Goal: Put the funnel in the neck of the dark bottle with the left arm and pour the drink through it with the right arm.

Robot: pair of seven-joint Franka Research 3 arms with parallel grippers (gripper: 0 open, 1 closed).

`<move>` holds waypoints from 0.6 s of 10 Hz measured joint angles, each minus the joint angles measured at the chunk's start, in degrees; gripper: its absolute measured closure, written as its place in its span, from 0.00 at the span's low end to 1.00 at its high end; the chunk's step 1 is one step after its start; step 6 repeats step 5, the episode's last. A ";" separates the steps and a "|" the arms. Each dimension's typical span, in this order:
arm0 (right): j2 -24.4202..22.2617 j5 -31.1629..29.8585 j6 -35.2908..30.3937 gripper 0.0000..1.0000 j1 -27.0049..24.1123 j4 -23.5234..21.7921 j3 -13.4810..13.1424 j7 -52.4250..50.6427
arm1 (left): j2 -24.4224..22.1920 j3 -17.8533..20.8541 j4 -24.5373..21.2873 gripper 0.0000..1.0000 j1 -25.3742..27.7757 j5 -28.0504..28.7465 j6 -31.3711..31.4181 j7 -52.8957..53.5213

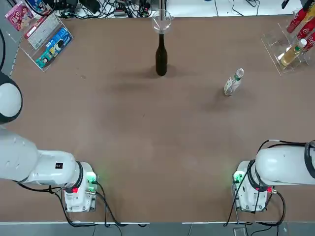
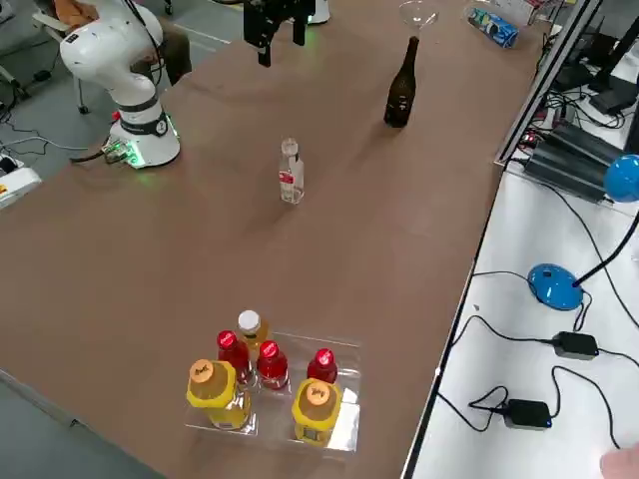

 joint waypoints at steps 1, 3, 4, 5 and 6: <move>-0.16 0.00 -0.03 0.00 0.00 0.00 0.00 -0.10 | 0.00 0.00 0.00 0.03 0.00 0.00 0.00 0.00; -0.21 0.00 -0.02 0.00 0.00 0.00 0.01 -0.25 | 0.00 0.00 0.00 0.03 0.00 -0.04 0.00 0.00; -0.23 0.00 0.02 0.00 0.00 0.00 0.01 -0.28 | 0.00 0.00 0.00 0.03 0.00 -0.05 0.00 0.00; -0.26 0.00 0.15 0.00 0.00 0.00 0.01 -0.29 | 0.00 0.00 0.00 0.03 0.00 -0.06 0.00 0.00; -0.26 0.00 0.15 0.00 0.00 0.00 0.01 -0.29 | 0.00 0.00 0.00 0.03 0.00 -0.06 0.00 0.00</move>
